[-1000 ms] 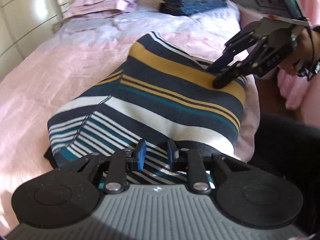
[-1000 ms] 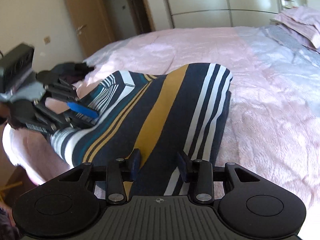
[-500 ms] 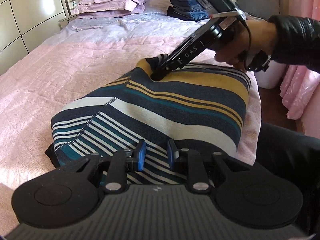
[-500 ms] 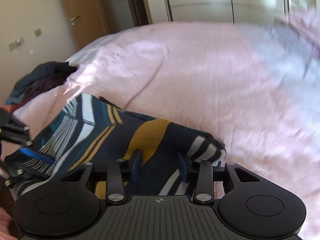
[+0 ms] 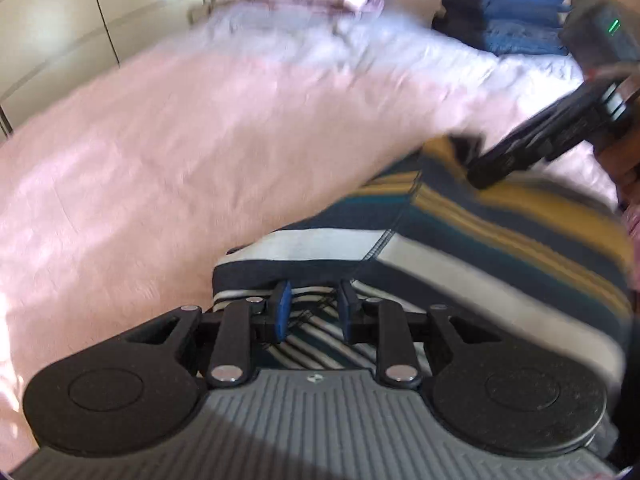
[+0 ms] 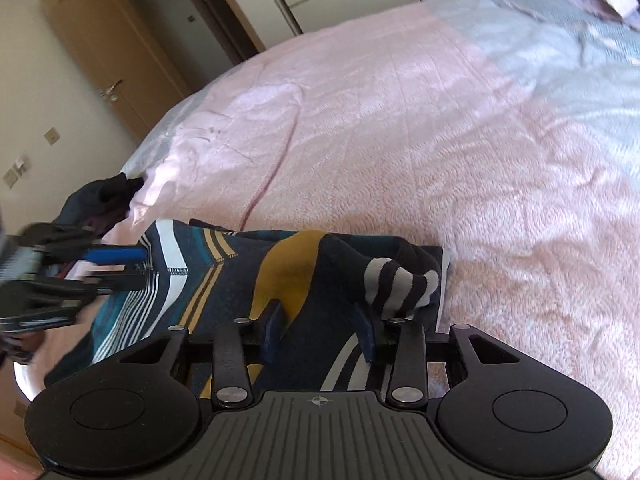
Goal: Fold clothes
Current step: 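Press and smooth the folded sweater with both open tools, then grasp the folded striped sweater with both tools and lift it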
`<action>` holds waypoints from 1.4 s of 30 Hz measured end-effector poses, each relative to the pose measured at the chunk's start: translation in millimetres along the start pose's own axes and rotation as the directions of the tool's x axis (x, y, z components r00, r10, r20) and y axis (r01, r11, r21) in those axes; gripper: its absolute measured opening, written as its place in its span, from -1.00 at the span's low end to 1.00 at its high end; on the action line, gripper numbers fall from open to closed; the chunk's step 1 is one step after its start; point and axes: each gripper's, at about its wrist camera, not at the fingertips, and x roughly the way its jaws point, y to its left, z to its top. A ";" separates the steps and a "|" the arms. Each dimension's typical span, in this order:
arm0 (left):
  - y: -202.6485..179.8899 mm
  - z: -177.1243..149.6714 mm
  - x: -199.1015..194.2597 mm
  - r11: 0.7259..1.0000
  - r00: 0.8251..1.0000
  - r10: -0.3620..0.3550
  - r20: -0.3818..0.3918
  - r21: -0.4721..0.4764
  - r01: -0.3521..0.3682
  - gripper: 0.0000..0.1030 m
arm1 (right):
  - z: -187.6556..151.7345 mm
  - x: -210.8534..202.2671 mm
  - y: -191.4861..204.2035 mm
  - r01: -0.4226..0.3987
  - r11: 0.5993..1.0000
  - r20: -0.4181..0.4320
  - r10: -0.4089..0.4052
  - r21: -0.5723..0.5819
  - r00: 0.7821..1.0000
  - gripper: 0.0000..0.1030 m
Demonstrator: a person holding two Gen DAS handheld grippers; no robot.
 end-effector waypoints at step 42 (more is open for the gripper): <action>-47.5 -68.4 -52.6 0.996 0.996 0.084 -0.008 -0.022 -0.085 -0.53 | -139.9 -77.2 126.3 0.129 0.817 0.139 -0.061 -0.562 0.989 0.18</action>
